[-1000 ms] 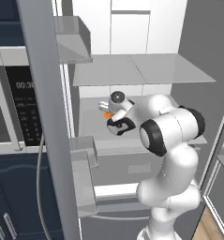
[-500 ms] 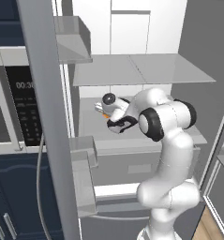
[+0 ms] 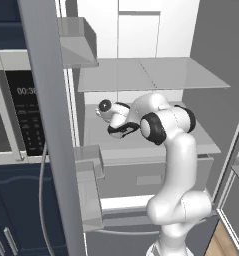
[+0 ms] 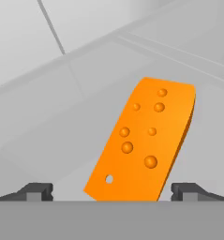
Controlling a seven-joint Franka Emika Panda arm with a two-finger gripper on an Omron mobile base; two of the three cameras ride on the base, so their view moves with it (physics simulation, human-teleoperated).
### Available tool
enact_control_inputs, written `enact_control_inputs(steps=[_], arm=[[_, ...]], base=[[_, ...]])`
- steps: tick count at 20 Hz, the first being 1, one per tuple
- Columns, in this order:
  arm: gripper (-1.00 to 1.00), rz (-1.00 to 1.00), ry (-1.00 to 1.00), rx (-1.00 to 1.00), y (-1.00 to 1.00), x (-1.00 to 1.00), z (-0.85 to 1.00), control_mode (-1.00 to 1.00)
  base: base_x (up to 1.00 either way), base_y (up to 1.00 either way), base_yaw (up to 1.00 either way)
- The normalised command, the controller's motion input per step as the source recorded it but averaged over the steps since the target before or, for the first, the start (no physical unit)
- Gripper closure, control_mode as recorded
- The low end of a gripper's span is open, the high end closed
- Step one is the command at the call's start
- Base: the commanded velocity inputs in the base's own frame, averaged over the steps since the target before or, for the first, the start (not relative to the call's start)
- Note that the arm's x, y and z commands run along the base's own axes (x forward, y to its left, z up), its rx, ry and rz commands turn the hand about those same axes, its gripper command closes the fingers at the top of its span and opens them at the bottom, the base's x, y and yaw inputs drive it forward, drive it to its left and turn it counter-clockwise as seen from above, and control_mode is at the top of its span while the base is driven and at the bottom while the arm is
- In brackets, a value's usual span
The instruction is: Take the cheese, chicken drumstick, and lime from the fridge and place them on the plate on the dining counter to create an appetizer plate.
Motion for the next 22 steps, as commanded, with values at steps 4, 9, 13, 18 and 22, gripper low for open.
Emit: enact_control_inputs(steps=[4,9,13,18,22], arm=[[-1.0,-0.12,0.09,0.0,0.1,0.6,-0.16,-1.0],[-1.0,-0.12,0.06,0.0,0.02,0.39,-0.52,-1.0],[-1.0,-0.12,0.05,0.0,-0.03,0.15,-0.71,-1.0],[-1.0,-0.22,0.13,0.0,-0.5,-0.49,-0.97,-1.0],[-1.0,-0.24,0.12,0.0,-0.74,-0.86,-0.8,-1.0]], base=[[0.0,0.0,0.0],[0.0,0.0,0.0],[0.0,0.0,0.0],[0.0,0.0,0.0],[0.0,0.0,0.0]])
